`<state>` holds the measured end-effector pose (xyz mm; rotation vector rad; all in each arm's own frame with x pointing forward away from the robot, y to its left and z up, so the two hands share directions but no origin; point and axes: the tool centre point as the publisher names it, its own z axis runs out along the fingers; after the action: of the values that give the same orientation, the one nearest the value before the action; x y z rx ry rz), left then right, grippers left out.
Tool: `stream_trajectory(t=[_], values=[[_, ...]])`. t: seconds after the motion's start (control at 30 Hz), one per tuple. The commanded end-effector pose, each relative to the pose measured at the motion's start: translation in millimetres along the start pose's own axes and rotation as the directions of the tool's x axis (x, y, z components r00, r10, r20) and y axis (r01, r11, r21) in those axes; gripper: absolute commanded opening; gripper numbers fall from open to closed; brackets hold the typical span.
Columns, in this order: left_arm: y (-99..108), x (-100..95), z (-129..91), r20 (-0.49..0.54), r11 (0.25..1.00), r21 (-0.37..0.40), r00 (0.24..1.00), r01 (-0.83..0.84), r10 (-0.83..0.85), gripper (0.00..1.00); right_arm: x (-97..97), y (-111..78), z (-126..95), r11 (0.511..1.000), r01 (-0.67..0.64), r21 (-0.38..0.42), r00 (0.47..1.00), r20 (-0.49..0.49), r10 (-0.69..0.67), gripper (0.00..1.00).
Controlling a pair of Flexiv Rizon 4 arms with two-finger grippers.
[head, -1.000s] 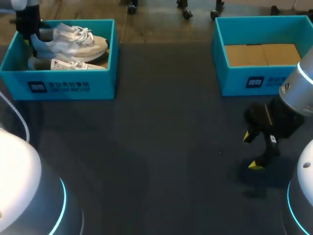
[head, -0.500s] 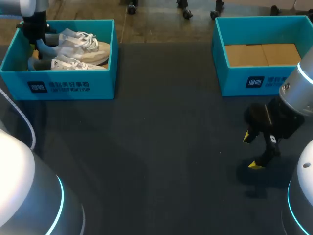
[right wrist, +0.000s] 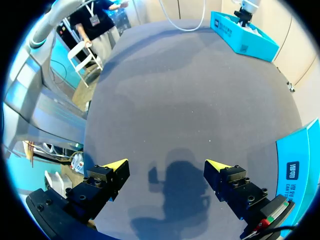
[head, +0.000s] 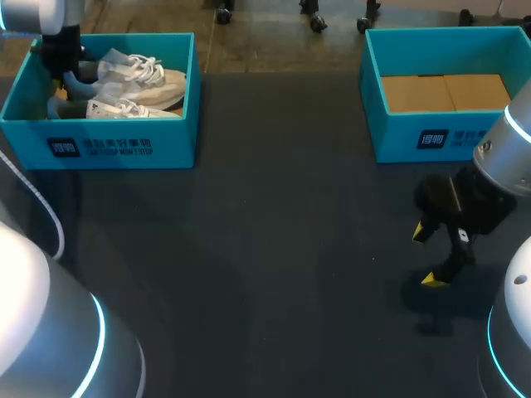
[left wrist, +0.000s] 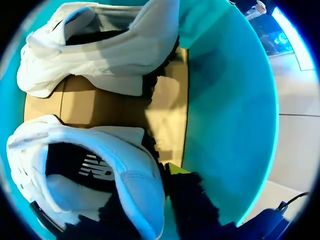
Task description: Take the shoe out of the shoebox, open the shoe tongue, remove and reinsert the insole, then place the shoe into the shoebox
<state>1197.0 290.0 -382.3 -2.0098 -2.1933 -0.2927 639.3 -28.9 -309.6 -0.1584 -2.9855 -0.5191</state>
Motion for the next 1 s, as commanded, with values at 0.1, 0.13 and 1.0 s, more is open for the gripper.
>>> stream_trajectory(t=[0.1, 0.13, 1.0], values=[[8.5, 1.0, -1.2, 0.059, 1.000, 0.024, 0.998, 0.000, -0.001, 0.69, 0.7, 0.4, 0.4, 1.000, -0.001, 0.003, 1.000, 0.001, 0.001, 1.00], [7.5, 0.4, -3.5, 0.064, 1.000, 0.027, 0.998, 0.000, -0.001, 0.74, 0.7, 0.4, 0.4, 1.000, -0.001, 0.003, 1.000, 0.001, 0.001, 1.00], [-55.3, 17.7, -113.7, 0.227, 0.989, -0.008, 0.963, -0.148, 0.146, 1.00, 0.7, 0.4, 0.4, 1.000, -0.001, 0.003, 1.000, 0.001, 0.001, 1.00]])
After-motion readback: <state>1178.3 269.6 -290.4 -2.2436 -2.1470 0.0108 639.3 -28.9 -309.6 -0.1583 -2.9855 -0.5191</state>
